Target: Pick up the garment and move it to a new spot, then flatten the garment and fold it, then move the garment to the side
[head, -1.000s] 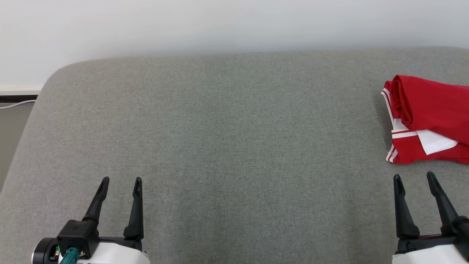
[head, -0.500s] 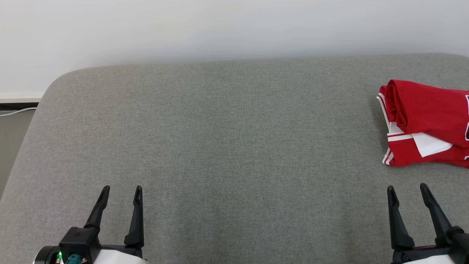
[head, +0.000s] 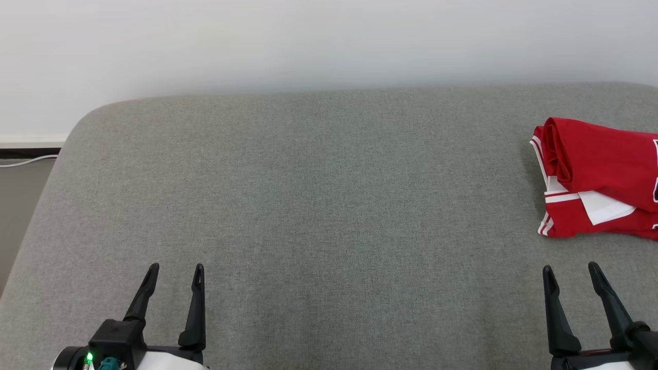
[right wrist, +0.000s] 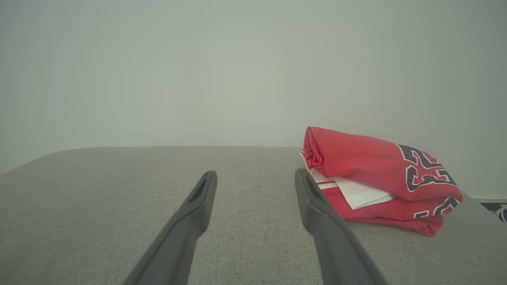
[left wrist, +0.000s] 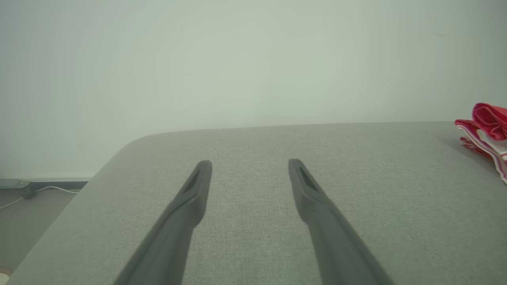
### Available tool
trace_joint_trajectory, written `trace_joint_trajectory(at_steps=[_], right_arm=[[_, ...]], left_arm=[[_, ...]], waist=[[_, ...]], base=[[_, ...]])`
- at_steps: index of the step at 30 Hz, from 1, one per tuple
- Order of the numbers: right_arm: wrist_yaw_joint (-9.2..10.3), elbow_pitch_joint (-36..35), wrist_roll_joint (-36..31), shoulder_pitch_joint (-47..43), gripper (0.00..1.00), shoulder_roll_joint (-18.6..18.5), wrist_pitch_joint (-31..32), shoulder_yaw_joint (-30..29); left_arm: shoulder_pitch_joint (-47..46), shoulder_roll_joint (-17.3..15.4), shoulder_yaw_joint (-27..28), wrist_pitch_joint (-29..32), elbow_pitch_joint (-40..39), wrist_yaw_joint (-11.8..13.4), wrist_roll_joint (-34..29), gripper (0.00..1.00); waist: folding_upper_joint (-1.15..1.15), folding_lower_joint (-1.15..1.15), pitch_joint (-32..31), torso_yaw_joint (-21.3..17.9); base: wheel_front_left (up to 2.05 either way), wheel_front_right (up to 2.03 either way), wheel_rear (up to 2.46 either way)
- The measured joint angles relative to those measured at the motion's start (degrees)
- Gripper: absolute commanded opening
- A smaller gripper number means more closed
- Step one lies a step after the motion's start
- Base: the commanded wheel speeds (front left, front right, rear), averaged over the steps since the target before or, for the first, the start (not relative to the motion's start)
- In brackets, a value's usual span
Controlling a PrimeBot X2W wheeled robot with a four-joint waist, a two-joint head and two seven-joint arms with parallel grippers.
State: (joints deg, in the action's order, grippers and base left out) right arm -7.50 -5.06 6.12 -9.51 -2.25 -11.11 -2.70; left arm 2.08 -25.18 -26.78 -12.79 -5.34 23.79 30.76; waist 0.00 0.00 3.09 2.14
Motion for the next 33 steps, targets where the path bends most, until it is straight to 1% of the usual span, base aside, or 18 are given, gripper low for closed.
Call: trace_joint_trajectory(at_steps=[7, 8, 13, 18, 19, 21, 26, 27, 33], right_arm=[[0.0, 0.0, 0.5, -0.4, 1.0, 0.0, 0.4, 0.0], [0.0, 0.4, 0.5, -0.4, 0.0, 0.1, 0.4, 0.0], [0.0, 3.0, 1.2, -0.7, 0.0, 0.6, 0.5, 0.0], [0.0, 3.6, 4.3, -0.7, 0.0, 0.5, 0.6, 0.1], [0.0, 3.9, 5.6, -0.6, 0.0, 0.5, 0.6, 0.2], [0.0, 4.0, 6.4, -0.6, 0.0, 0.5, 0.9, 0.2], [0.0, 4.5, 10.0, -0.4, 0.0, 0.4, 1.5, 0.4], [0.0, 4.9, 11.6, -0.4, 0.0, 0.3, 1.5, 0.5], [0.0, 5.9, 15.8, 0.2, 0.0, 0.1, 2.1, 0.7]], left_arm=[[0.0, -0.4, -0.5, 0.8, 0.0, 0.1, 0.0, 1.0], [0.0, -0.3, -0.6, 0.8, 0.4, 0.0, 0.0, 0.0], [1.2, 2.3, -1.7, 1.0, 2.7, -0.1, 0.6, 0.0], [1.3, 2.6, -0.9, 1.6, 3.2, -0.8, 2.5, 0.0], [1.3, 2.7, -0.4, 1.7, 3.5, -1.5, 3.8, 0.0], [1.3, 2.9, -0.2, 1.7, 3.7, -1.7, 4.2, 0.0], [1.3, 3.7, 0.9, 2.3, 4.5, -3.1, 6.8, 0.0], [1.3, 4.2, 1.4, 2.7, 4.8, -3.5, 7.8, 0.0], [1.2, 4.7, 2.8, 3.6, 6.0, -4.9, 10.9, 0.0]], waist=[[0.0, 0.0, -0.3, 0.3], [0.0, 0.0, -0.3, 0.3], [0.0, 0.0, -0.3, 0.3], [0.0, 0.02, -0.5, 0.2], [0.0, 0.03, -0.6, 0.1], [0.0, 0.03, -0.6, 0.1], [0.0, 0.02, -0.6, 0.0], [0.0, 0.02, -0.6, 0.0], [0.0, 0.02, -0.8, -0.1]], base=[[0.0, 0.0, 0.0], [0.0, 0.0, 0.0], [0.0, 0.0, 0.0], [0.0, 0.0, 0.0], [0.0, 0.0, 0.0], [0.0, 0.0, 0.0], [0.0, 0.0, 0.0], [0.0, 0.0, 0.0], [0.0, 0.0, 0.0]])
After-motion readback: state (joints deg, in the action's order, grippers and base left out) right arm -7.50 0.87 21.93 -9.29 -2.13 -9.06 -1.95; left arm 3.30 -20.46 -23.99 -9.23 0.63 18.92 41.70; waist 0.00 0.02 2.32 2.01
